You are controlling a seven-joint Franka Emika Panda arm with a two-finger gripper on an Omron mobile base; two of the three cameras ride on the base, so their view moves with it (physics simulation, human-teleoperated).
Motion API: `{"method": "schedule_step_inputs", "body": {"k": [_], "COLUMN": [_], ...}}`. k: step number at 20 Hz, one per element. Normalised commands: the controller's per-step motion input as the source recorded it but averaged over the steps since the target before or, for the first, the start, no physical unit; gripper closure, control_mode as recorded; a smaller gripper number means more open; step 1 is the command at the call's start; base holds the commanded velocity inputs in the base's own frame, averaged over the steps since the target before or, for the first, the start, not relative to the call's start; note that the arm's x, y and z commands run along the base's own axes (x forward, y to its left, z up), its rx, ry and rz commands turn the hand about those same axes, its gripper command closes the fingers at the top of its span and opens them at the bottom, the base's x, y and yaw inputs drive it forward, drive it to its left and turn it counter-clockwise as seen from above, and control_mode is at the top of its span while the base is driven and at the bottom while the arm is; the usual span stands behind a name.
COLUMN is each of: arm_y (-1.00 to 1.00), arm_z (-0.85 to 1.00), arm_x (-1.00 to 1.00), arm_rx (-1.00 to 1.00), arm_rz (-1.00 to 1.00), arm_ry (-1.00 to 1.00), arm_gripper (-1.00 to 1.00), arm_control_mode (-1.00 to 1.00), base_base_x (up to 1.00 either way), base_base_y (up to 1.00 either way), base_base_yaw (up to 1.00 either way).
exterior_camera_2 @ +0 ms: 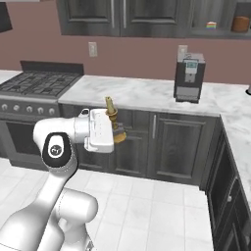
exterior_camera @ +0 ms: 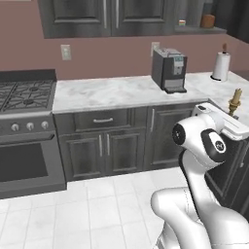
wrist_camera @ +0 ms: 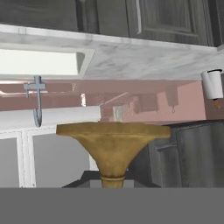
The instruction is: Pick the jar and candle from the dining table and place them in the open cabinet. Close the cabinet after placing the objects.
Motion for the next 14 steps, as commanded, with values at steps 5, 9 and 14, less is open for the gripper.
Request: {"method": "schedule_step_inputs", "body": {"k": [5, 9, 14], "arm_y": [0.00, 0.00, 0.00], "arm_z": [0.00, 0.00, 0.00], "arm_x": [0.00, 0.00, 0.00], "arm_rx": [0.00, 0.00, 0.00], "arm_rz": [0.00, 0.00, 0.00], "arm_ry": [0.00, 0.00, 0.00], "arm_gripper": [1.00, 1.00, 1.00], "arm_control_mode": [1.00, 1.00, 1.00], "base_base_x": [0.26, 0.31, 0.47], "base_base_y": [-0.30, -0.26, -0.28], "base_base_yaw": [-0.03, -0.06, -0.08]}}
